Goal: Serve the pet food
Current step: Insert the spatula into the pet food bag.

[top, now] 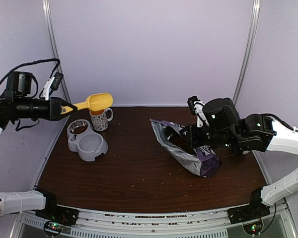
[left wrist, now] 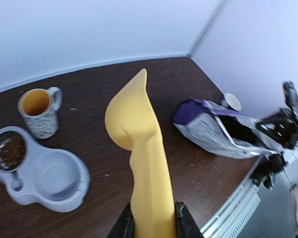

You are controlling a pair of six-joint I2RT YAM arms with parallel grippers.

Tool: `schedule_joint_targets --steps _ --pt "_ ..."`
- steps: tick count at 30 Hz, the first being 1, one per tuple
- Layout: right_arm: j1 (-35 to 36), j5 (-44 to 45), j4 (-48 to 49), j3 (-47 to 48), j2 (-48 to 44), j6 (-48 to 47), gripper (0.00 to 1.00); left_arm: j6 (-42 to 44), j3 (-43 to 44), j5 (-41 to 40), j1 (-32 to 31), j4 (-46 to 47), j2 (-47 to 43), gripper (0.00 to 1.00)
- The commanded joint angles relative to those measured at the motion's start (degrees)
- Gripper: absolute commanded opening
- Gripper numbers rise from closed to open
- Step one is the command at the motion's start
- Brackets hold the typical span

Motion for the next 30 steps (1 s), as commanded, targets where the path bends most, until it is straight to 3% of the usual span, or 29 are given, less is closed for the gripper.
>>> schedule_joint_targets --steps 1,4,9,22,30 --pt "0.42 -2.12 2.38 0.3 0.89 -0.7 0.0 -4.5 -0.56 0.76 -17.54 4.14 0.68 0.04" --pt "1.25 -2.42 2.32 0.94 1.82 -0.73 0.0 -6.3 0.8 -1.82 -27.48 7.47 3.51 0.04" --pt "2.88 -1.8 2.11 2.2 3.08 -0.76 0.0 -6.03 6.9 -6.6 -35.57 3.89 11.98 0.04" --pt "4.02 -0.56 1.63 3.78 4.22 -1.29 0.0 -5.63 11.72 -16.46 -42.1 -1.49 22.21 0.04" --pt "4.68 -0.93 3.47 4.16 5.85 -0.83 0.0 -13.89 13.95 -35.49 -47.06 2.67 32.68 0.0"
